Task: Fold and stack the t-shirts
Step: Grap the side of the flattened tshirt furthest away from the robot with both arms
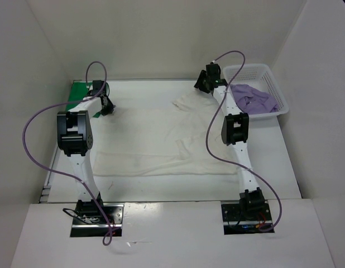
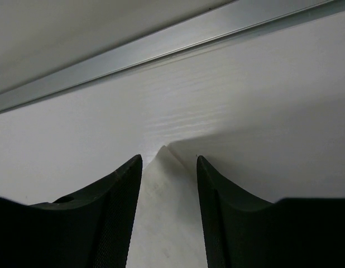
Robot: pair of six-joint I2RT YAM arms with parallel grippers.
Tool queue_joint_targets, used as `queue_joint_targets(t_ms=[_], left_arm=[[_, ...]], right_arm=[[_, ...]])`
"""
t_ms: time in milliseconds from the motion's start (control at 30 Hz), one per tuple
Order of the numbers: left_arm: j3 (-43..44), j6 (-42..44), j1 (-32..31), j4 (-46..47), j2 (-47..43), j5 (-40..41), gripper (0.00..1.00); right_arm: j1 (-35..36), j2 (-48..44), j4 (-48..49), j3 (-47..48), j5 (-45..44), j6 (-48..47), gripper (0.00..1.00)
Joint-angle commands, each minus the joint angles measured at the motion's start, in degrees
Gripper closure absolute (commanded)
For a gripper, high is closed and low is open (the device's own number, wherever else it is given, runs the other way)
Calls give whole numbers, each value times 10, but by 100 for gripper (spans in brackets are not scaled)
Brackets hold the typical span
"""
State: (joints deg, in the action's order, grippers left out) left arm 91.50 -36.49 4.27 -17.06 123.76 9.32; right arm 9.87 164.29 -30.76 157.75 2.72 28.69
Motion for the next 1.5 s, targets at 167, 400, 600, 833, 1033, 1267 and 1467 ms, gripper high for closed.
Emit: queue_joint_targets(t_ms=[167,400,600,833,1033,1267,1467], left_arm=[[3,-10,-6,15,-29,-17,100],[9,-10,-6,15,-29,-22,100],[3,-10,-6,15,-41,-17,100],[-24,-2,-6,15,-87,-12,100],[-80,10,-6,21,-154,-6,100],[-149,16,11,16,-244,-11,100],[-217,11,24,5,-310,-32,100]], right_arm=[[9,33,31,40,28,36,63],[9,39,25,51,34,51,86],[4,33,1,85,47,63,100],[4,-71,-88,100,66,13,100],[4,-158,-231,42,73,-26,100],[-11,-435,-102,-312,39,-32,100],[-23,-596,-78,-547,47,-37,100]])
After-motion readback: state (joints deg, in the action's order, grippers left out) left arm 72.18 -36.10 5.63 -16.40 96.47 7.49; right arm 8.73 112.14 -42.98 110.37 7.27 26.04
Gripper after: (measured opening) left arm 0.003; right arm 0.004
